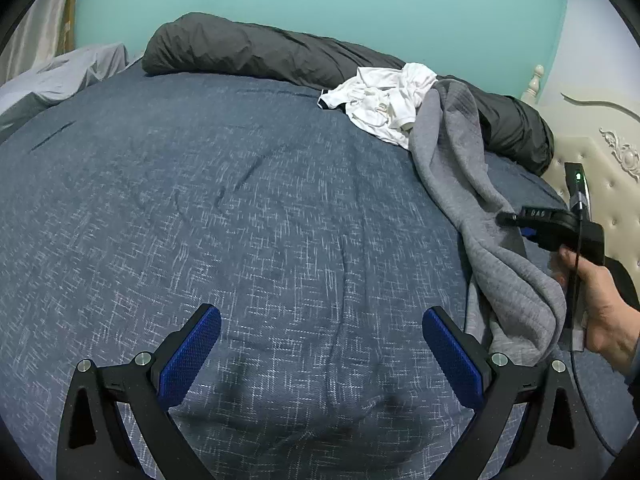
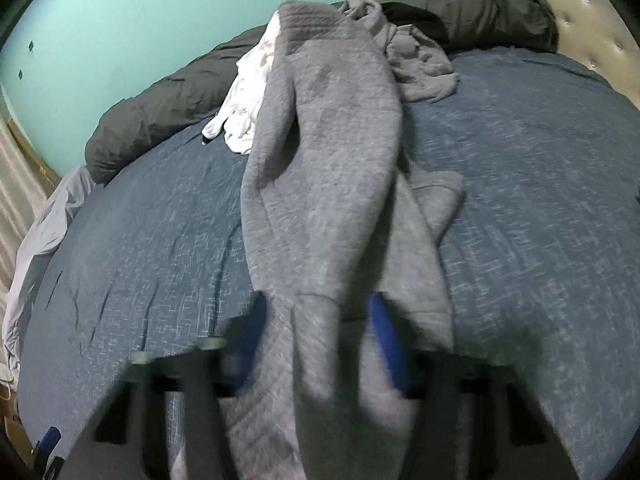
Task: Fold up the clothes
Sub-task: 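Drag the grey sweatshirt with the right gripper across the bed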
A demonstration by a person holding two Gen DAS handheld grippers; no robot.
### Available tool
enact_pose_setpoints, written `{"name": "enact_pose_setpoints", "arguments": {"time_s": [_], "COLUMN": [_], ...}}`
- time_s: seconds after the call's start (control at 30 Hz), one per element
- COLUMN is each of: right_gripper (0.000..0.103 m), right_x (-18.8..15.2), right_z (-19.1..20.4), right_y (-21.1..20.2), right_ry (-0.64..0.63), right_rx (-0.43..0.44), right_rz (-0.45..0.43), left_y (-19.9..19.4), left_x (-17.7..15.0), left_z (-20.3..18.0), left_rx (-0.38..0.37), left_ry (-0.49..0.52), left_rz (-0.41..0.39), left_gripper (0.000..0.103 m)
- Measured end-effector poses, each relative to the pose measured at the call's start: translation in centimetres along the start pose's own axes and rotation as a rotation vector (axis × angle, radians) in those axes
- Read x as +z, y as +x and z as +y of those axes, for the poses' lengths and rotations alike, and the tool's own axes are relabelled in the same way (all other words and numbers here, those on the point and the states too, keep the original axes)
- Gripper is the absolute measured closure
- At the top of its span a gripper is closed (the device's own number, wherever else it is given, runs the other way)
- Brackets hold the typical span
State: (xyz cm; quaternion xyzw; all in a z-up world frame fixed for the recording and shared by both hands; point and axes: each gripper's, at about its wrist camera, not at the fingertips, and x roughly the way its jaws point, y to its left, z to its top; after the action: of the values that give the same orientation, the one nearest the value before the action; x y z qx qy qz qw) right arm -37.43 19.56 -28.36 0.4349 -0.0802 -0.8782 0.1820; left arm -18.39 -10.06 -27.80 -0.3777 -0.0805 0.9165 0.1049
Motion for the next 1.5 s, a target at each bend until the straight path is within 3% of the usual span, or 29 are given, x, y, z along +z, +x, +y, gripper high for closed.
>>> {"name": "enact_pose_setpoints", "arguments": {"time_s": [0.07,0.27,0.53,0.8,0.93,1.07,1.2,1.23,1.33,1.4,1.47,1.5], "right_gripper": [0.098,0.099,0.100,0.100,0.100,0.100,0.099,0.096,0.092,0.078,0.056,0.054], "right_x": [-0.3,-1.1,-3.4,-7.6,-10.1,-11.3,-10.0,-9.5,-8.3,-7.5,-6.7,-6.2], "right_z": [0.3,0.8,0.9,-1.3,-2.4,-4.7,-6.6,-7.0,-5.0,-3.5,-2.0,-1.3], "right_y": [-0.2,-3.7,-12.9,-20.7,-22.8,-22.6,-21.5,-21.2,-19.0,-17.4,-15.7,-14.9], "right_ry": [-0.024,-0.077,-0.126,-0.160,-0.182,-0.125,-0.053,-0.037,-0.061,-0.082,-0.103,-0.113], "right_rx": [-0.015,0.044,0.098,0.095,0.094,0.039,-0.107,-0.148,-0.129,-0.109,-0.088,-0.077], "right_rz": [-0.009,-0.043,-0.097,-0.093,-0.037,0.008,-0.011,-0.021,-0.025,-0.026,-0.027,-0.028], "left_y": [0.0,-0.7,-2.5,-4.1,-4.3,-4.1,-4.0,-3.9,-3.6,-3.4,-3.1,-3.0], "left_x": [0.0,0.1,0.1,-0.2,-0.3,-0.2,0.0,0.1,0.3,0.3,0.4,0.4], "left_z": [-0.1,-0.1,0.5,0.4,0.2,0.4,0.5,0.6,0.8,0.8,0.9,1.0], "left_rx": [-0.002,-0.003,0.012,0.004,0.002,-0.003,-0.005,-0.005,-0.001,0.001,0.006,0.008], "left_ry": [0.005,0.012,0.005,0.012,0.021,0.011,0.011,0.010,0.008,0.008,0.005,0.004], "left_rz": [0.002,-0.012,-0.035,-0.051,-0.053,-0.051,-0.052,-0.051,-0.049,-0.045,-0.042,-0.040], "left_gripper": [0.000,0.000,0.000,0.000,0.000,0.000,0.000,0.000,0.000,0.000,0.000,0.000]}}
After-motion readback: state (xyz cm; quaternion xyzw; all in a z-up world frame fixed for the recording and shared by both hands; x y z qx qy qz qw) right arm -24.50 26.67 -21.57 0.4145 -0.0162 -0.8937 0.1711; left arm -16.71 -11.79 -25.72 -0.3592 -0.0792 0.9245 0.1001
